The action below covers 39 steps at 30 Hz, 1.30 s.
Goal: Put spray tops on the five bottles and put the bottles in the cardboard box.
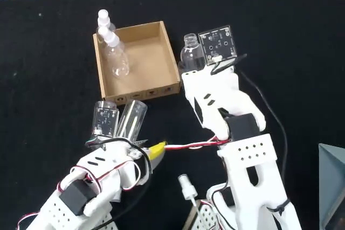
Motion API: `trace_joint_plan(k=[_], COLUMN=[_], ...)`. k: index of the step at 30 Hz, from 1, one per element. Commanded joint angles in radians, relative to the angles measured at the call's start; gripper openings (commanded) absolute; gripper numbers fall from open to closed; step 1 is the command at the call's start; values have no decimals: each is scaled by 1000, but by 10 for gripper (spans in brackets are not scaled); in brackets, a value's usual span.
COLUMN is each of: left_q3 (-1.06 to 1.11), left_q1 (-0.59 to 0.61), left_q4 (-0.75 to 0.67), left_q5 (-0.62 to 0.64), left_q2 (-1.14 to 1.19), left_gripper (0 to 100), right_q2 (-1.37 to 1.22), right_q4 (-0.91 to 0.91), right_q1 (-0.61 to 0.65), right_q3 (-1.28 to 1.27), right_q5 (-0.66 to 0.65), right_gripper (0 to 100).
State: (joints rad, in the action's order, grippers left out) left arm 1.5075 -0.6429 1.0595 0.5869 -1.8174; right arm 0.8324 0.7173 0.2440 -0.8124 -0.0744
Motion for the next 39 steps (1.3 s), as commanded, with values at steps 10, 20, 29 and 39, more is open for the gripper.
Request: trace_joint_plan(k=[10,20,29,39], left_q3=[-116,-214,-355,-432], left_q1=[-18,-22,-25,-114], left_q4=[29,32,23,21], left_q5=[5,3,8,43], left_q2=[-6,181,470,568], left_gripper=[144,144,145,145], right_q2=[35,35,35,42], right_q4=[-54,-86,-87,-92], right_q1=[-21,-21,-28,-91], right_q3=[-12,-31,-30,-24], right_q5=[8,8,8,37], right_gripper=[93,93,93,93])
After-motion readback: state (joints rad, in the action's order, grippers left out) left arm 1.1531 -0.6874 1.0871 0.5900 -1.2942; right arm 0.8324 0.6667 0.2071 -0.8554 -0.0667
